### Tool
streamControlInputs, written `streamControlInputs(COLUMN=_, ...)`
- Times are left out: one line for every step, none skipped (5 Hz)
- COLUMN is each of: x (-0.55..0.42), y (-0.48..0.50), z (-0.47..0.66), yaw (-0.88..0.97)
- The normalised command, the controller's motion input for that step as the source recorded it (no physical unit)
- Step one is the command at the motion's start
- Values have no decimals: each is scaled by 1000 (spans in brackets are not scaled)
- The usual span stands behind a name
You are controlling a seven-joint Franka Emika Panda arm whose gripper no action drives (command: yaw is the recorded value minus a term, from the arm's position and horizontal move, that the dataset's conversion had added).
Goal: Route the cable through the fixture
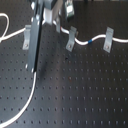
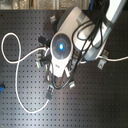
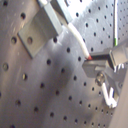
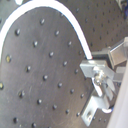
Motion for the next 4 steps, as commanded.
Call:
streamControlInputs(x=-5, y=-12, z=0, yaw=0)
streamControlInputs(x=-311, y=-348, z=4, yaw=-69)
streamControlInputs(x=-29, y=-60, z=1, yaw=-37)
streamControlInputs(x=-150, y=-312, z=-71, yaw=-286)
